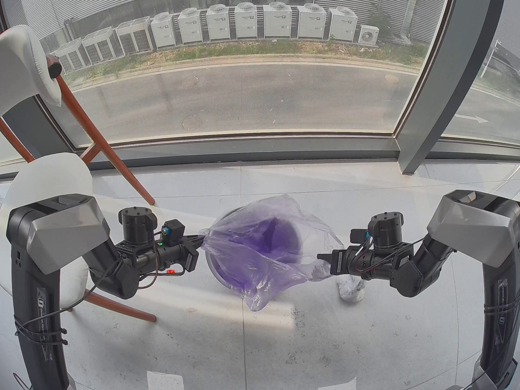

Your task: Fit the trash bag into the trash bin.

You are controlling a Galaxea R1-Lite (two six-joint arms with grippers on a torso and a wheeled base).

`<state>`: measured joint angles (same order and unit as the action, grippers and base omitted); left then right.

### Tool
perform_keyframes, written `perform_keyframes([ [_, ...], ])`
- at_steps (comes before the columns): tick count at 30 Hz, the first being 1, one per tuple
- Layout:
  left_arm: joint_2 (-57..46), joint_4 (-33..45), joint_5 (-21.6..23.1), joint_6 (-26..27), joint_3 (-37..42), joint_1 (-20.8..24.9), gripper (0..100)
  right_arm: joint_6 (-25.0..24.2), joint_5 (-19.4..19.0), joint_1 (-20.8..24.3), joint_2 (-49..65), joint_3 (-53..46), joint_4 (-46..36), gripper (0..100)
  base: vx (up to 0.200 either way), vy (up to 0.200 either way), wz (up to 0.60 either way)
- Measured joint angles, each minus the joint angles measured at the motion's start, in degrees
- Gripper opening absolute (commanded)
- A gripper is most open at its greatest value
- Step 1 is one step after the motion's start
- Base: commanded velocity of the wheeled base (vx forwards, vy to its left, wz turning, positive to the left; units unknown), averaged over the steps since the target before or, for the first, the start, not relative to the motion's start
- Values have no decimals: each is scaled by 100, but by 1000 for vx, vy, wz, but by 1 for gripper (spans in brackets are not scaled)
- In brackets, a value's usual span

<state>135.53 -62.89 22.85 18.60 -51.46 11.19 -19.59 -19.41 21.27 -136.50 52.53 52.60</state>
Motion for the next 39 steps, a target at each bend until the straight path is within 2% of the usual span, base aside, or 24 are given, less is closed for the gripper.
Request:
perform_keyframes([
  [10, 101, -69, 90, 241, 38, -494, 0, -6, -24, -63, -295, -60, 63, 0, 0, 0, 0],
  [18, 145, -39, 551, 663, 232, -568, 0, 22, -24, -199, -388, 80, 50, 0, 0, 0, 0],
  [21, 151, -17, 595, 692, 195, -568, 0, 71, -27, -196, -427, 295, 46, 0, 0, 0, 0],
  [29, 151, 244, 460, 323, -496, -566, 0, 150, -27, -322, -532, 1365, -332, 0, 0, 0, 0],
  [34, 171, 660, 182, -43, -1221, -485, 0, 137, -29, -455, -621, 2271, -958, 0, 0, 0, 0],
  [39, 311, 1026, -68, -183, -1941, -423, 0, 119, -29, -553, -783, 3261, -1730, 0, 0, 0, 0],
])
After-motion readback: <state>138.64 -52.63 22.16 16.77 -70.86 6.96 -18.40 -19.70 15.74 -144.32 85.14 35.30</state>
